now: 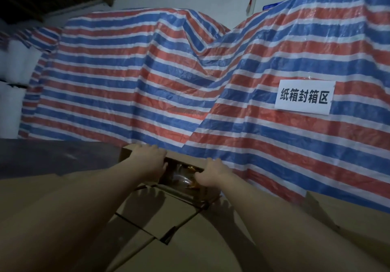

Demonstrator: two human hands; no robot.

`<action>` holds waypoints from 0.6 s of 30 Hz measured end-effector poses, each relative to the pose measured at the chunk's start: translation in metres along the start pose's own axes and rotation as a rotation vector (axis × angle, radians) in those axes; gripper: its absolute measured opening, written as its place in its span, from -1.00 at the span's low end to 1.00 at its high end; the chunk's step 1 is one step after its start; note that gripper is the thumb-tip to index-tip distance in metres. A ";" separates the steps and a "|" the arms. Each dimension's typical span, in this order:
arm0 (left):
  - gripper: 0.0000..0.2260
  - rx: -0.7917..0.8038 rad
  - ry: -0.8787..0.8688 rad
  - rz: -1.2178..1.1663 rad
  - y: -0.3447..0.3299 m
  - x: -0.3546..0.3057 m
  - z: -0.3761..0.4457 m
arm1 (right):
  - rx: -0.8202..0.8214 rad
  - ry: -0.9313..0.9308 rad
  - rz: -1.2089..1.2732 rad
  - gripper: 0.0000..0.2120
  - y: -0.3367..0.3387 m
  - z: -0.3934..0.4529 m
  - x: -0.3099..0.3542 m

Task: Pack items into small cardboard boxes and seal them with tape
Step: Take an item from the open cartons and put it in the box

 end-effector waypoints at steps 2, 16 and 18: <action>-0.65 0.019 -0.005 0.031 -0.010 0.000 0.002 | -0.087 -0.015 -0.025 -0.52 -0.008 0.004 -0.002; -0.68 0.024 0.157 -0.381 0.033 0.000 -0.020 | -0.184 0.043 0.093 -0.97 0.060 -0.028 0.002; -0.68 -0.002 0.182 -0.570 0.054 -0.003 -0.029 | -0.172 0.051 0.121 -0.96 0.081 -0.045 0.005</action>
Point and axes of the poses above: each hand's wrist, its own z-axis towards the middle knuckle, its own y-axis out of the back of the hand, x = y × z, the point moved 2 cm from there along z, towards the middle knuckle, and after that the axes turned 4 degrees about y, right-handed, at the moved point
